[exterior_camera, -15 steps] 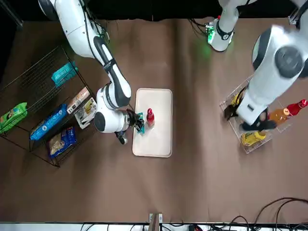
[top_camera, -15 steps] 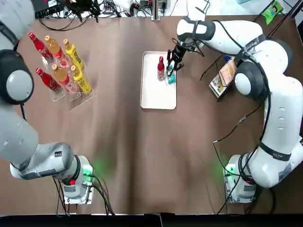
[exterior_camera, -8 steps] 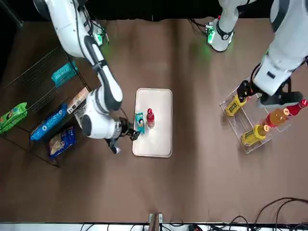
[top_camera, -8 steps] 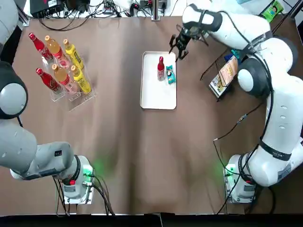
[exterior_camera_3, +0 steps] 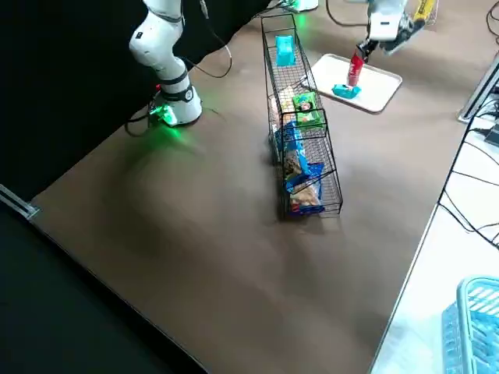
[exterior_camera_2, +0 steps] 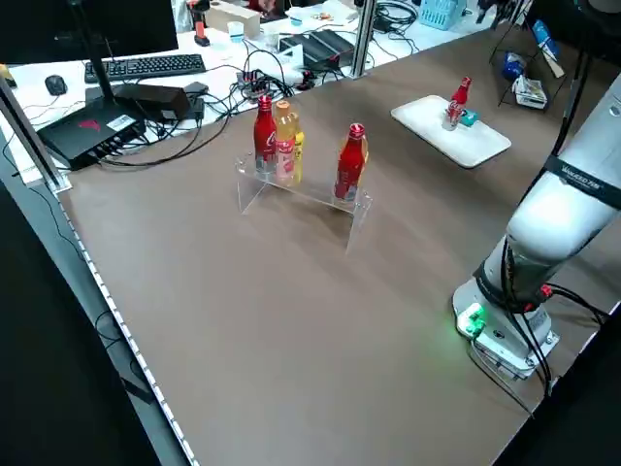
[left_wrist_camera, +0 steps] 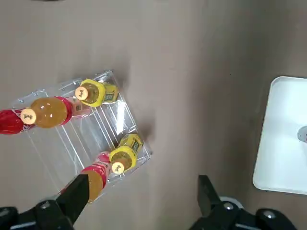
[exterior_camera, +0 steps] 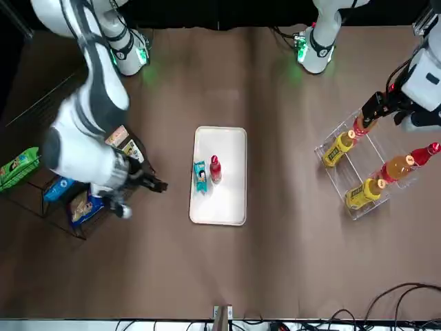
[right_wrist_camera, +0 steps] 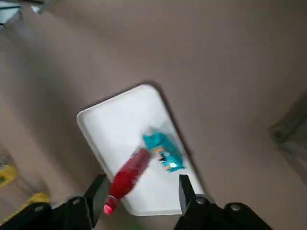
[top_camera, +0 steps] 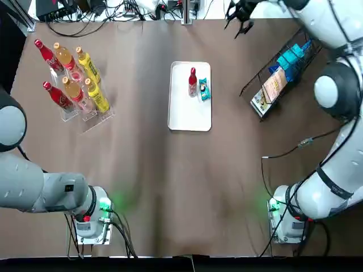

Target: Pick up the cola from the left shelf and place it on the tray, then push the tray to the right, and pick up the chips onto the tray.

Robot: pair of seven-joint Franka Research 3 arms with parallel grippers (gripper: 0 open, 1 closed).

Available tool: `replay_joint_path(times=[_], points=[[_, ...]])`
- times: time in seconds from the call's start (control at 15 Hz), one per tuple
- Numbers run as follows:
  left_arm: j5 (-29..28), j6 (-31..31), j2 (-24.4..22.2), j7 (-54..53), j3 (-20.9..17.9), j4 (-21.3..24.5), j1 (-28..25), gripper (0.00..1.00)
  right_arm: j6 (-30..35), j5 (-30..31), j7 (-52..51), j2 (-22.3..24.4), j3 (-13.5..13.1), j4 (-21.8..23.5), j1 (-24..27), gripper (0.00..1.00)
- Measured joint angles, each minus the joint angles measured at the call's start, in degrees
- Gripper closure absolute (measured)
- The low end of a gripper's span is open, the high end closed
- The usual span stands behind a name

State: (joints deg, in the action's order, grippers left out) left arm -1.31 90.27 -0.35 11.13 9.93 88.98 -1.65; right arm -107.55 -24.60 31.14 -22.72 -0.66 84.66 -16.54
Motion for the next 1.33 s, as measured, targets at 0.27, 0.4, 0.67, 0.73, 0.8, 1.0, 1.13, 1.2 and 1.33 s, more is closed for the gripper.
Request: replay_joint_path(times=[0.27, 0.4, 0.67, 0.73, 0.8, 1.0, 1.13, 1.2, 1.33], points=[[-0.01, -0.72, 0.8, -0.01, -0.06, 0.4, 0.18, 0.0, 13.08, 2.91, -14.79, 7.22, -0.15, -0.02, 5.57, 0.31], [-0.01, -0.94, 0.94, 0.01, -0.07, 0.47, 0.25, 0.0, 19.48, 3.93, -23.43, 11.16, -0.24, -0.02, 9.53, 0.3], [-0.02, -0.98, 1.43, 0.04, -0.04, 0.48, 1.08, 0.0, 22.95, 7.8, -33.38, 16.39, -0.3, 0.49, 14.12, 0.11], [-0.02, -0.98, 1.51, 0.04, -0.04, 0.48, 1.11, 0.0, 22.95, 10.06, -33.8, 17.05, -0.24, 0.56, 14.13, 0.11], [-0.02, -0.98, 1.54, 0.04, -0.06, 0.48, 1.03, 0.0, 22.97, 12.8, -33.88, 17.65, 0.0, 0.66, 14.04, 0.11], [-0.02, -0.98, 1.54, -0.04, -0.18, 0.48, 0.74, 0.0, 22.87, 18.1, -33.86, 19.16, 1.07, 1.7, 13.24, 0.05], [-0.02, -0.98, 1.54, -0.04, -0.22, 0.47, 0.73, 0.0, 22.03, 18.48, -33.86, 20.03, 1.29, 2.96, 12.91, 0.0], [-0.02, -0.98, 1.54, -0.04, -0.24, 0.47, 0.73, 0.0, 20.75, 18.56, -33.86, 20.84, 1.29, 4.3, 12.89, 0.0], [-0.02, -0.99, 1.54, -0.04, -0.26, 0.47, 0.67, 0.0, 17.82, 18.68, -33.86, 23.39, 1.06, 8.09, 12.95, 0.0]])
